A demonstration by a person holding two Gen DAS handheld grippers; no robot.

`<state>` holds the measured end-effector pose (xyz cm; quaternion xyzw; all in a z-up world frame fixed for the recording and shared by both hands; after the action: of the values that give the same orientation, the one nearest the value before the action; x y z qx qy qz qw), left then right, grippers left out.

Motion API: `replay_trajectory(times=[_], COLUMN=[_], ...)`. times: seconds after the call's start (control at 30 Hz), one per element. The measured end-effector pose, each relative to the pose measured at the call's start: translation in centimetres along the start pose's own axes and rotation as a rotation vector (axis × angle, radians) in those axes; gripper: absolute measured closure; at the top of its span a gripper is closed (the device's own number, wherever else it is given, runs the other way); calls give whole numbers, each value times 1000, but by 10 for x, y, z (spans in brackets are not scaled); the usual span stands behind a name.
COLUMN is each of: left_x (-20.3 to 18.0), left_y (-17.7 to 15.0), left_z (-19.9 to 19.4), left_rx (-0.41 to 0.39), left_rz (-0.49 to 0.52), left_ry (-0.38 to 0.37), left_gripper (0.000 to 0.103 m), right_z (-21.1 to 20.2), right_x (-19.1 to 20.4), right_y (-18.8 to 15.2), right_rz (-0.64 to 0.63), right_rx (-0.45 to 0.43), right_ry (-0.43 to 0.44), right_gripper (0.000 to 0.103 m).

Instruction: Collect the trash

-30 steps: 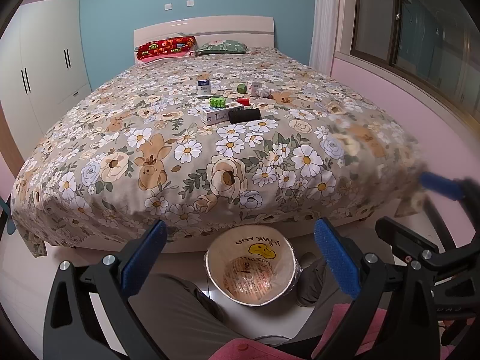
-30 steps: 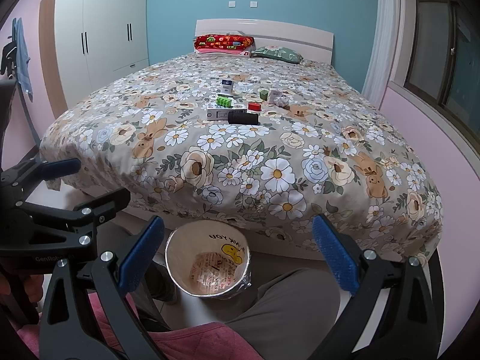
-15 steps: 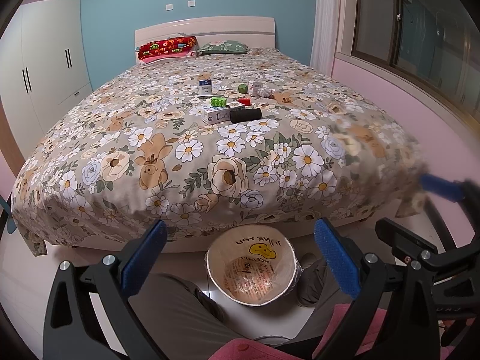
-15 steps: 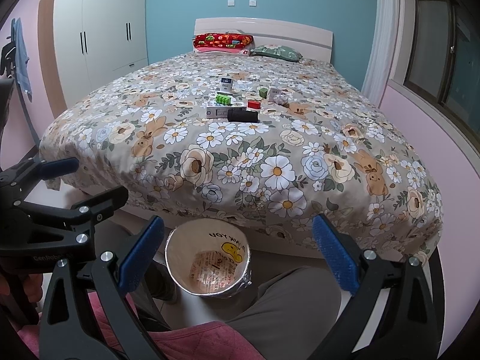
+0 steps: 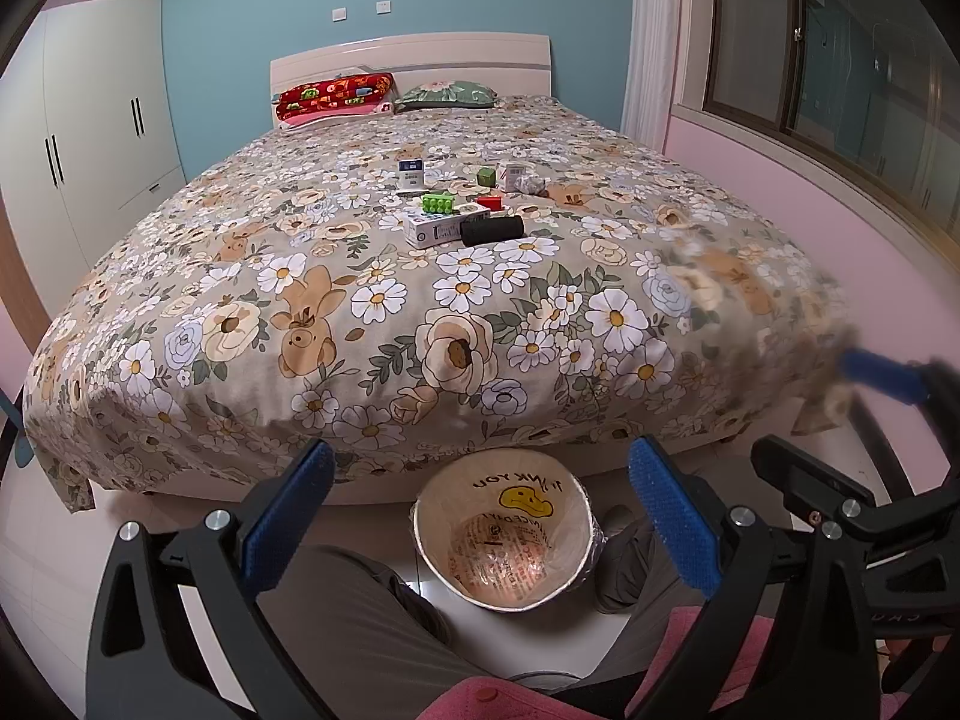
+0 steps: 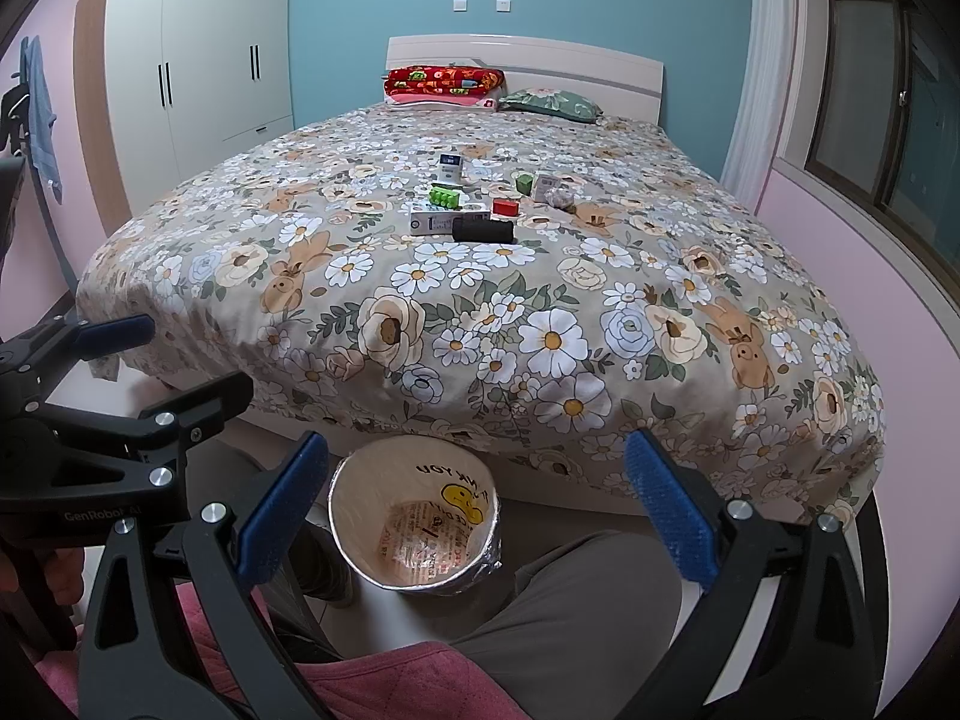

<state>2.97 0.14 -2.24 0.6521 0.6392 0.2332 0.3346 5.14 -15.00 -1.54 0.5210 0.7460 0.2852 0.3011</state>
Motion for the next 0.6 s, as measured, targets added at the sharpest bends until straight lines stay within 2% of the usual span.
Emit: replay_trajectory(times=[0.6], left_x=[-1], left_y=[0], left_z=[0], left_rx=[1], left_rz=[0], left_ry=[-1], left_gripper=[3], right_z=[0], right_x=[-1], right_y=[-1], right_rz=[-2], right_rx=[2], right_ry=[1], right_gripper=[6])
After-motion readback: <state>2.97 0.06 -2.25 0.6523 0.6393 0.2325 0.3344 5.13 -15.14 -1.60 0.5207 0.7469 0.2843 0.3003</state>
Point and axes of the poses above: each gripper's, at about its wrist camera, not at the fingertips, and z roughly the way its jaws point, x to its left, y to its top, the point moved 5 cm from there along z, roughly the way its jaws point, and after that the axes turned 10 degrees about -y, right-handed, at the moved point
